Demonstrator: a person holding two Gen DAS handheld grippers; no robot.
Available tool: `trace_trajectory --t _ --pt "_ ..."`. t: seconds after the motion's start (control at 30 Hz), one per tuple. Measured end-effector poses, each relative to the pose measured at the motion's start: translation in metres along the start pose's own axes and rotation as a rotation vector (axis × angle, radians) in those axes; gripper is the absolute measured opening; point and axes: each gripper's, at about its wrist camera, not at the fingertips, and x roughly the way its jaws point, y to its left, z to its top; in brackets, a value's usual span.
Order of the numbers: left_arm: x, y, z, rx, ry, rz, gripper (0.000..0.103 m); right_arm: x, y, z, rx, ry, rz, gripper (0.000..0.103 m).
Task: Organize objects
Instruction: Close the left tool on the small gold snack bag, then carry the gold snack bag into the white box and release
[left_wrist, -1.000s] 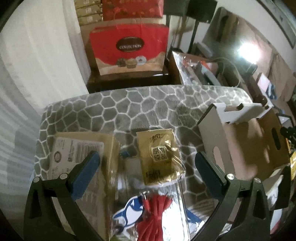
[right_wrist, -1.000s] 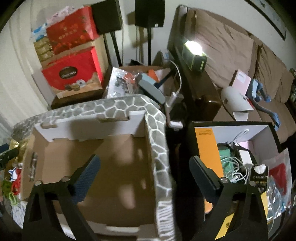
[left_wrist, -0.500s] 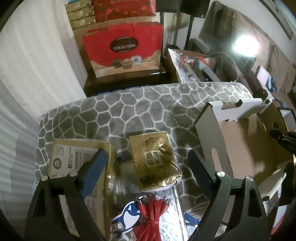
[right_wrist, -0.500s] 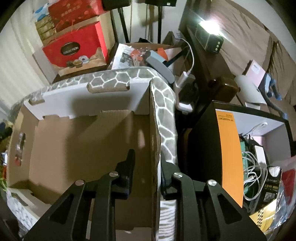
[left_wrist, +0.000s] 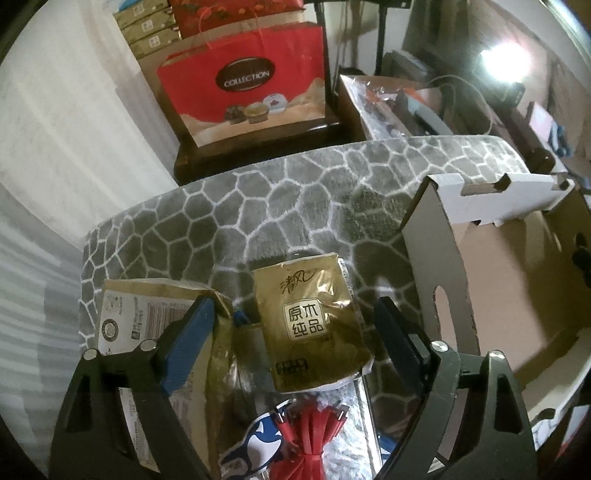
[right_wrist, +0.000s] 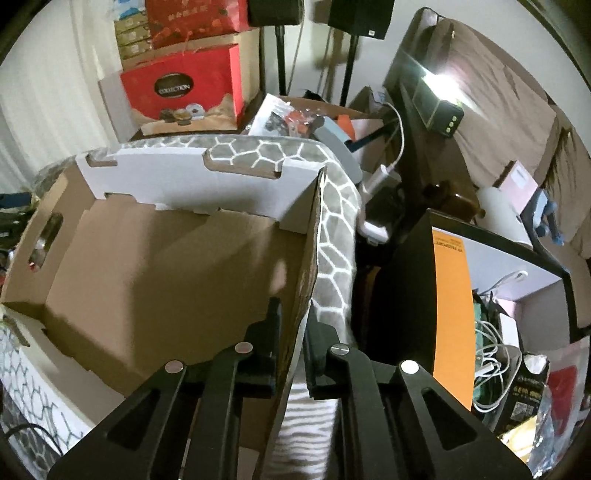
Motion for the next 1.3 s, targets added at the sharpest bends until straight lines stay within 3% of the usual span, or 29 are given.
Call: trace_trajectory --t 0.17,0.23,0.3,0.43,0.57,0.8,0.97,1.03,1.3 --pt "0.005 -0.004 0.0 0.013 0.014 0.019 0.075 0.004 0.004 0.006 0.016 -0.007 -0.025 0.01" --pt "0.005 -0.003 0.0 0.008 0.011 0.022 0.068 0.006 0.008 0.009 0.009 -0.01 -0.038 0.01" --pt "0.004 -0.003 0.0 0.001 0.009 0.018 0.05 0.007 0.013 0.011 -0.002 -0.021 -0.024 0.01" --pt "0.002 0.005 0.0 -0.016 -0.001 0.0 0.042 0.006 0.03 0.009 -0.105 -0.042 -0.042 0.01" --pt "-0.006 0.017 -0.002 -0.058 -0.019 -0.036 0.033 0.005 0.028 0.004 -0.106 -0.054 -0.005 0.009" --pt "-0.051 0.025 -0.003 -0.104 -0.091 -0.184 0.03 0.003 0.02 0.011 -0.029 -0.067 0.028 0.01" --pt "-0.093 -0.005 0.004 -0.026 -0.165 -0.269 0.029 0.005 0.017 0.015 0.029 -0.062 0.056 0.01" --pt "-0.099 -0.02 0.01 -0.002 -0.159 -0.298 0.029 0.004 0.018 0.013 0.034 -0.064 0.056 0.01" --pt "-0.068 -0.07 0.018 0.075 -0.087 -0.266 0.032 0.003 0.016 0.009 0.062 -0.057 0.072 0.011"
